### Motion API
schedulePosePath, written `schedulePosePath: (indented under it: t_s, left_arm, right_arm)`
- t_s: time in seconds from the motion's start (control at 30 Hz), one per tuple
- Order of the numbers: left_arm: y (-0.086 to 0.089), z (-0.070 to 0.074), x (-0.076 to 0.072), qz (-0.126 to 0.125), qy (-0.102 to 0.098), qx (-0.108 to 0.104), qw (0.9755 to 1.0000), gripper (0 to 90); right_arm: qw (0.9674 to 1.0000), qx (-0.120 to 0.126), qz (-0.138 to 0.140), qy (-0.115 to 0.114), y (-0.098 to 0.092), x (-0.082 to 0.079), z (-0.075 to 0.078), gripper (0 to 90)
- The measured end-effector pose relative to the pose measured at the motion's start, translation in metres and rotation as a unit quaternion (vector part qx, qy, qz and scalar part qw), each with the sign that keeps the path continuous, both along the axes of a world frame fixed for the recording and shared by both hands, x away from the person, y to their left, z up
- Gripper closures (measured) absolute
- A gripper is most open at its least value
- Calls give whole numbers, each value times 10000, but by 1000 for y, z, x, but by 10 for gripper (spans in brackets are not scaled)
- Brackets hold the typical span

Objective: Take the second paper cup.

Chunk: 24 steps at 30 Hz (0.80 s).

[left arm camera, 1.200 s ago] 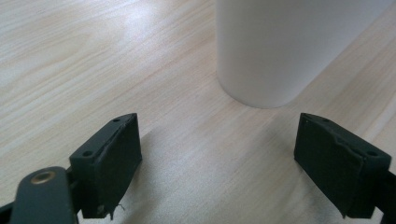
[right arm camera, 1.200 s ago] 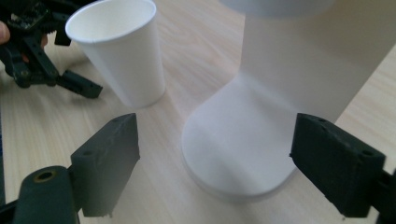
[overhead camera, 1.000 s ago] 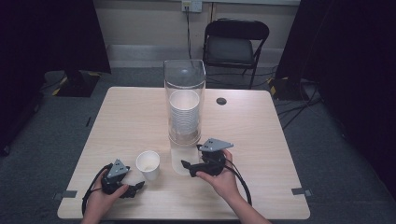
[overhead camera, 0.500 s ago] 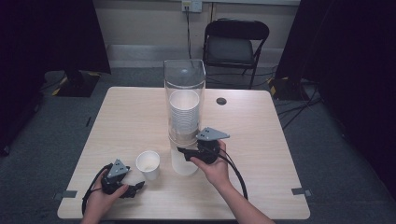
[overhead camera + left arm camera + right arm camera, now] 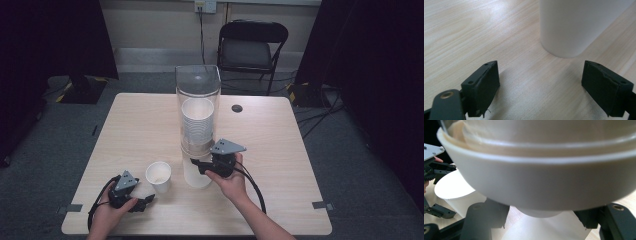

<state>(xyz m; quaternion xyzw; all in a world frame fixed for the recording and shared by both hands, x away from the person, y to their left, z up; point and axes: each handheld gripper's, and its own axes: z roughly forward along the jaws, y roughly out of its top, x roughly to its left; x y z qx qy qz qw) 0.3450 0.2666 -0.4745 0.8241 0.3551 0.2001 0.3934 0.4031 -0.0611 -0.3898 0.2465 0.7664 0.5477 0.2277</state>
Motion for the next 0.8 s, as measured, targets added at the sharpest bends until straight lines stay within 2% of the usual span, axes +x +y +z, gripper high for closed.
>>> schedulePosePath:
  t_s: [0.23,0.33,0.4,0.53,0.6,0.7,0.8]
  left_arm:
    - [0,0,0,2,-4,6,10000,143]
    - [0,0,0,2,-5,4,10000,143]
    - [0,0,0,0,-5,2,10000,143]
    - [0,0,0,2,-3,1,10000,142]
    - [0,0,0,1,-6,-4,10000,142]
    - [0,0,0,2,-7,0,10000,142]
    - [0,0,0,0,-5,1,10000,142]
  right_arm:
    - [10000,44,28,-11,0,1,-1,368]
    - [10000,-14,-28,66,0,0,2,364]
    - [9999,29,51,95,0,1,2,359]
    - [9997,123,64,204,-1,2,7,291]
    - [9997,64,103,191,0,2,10,280]
    - [9998,140,26,129,1,3,16,252]
    - [9998,121,99,124,3,4,18,267]
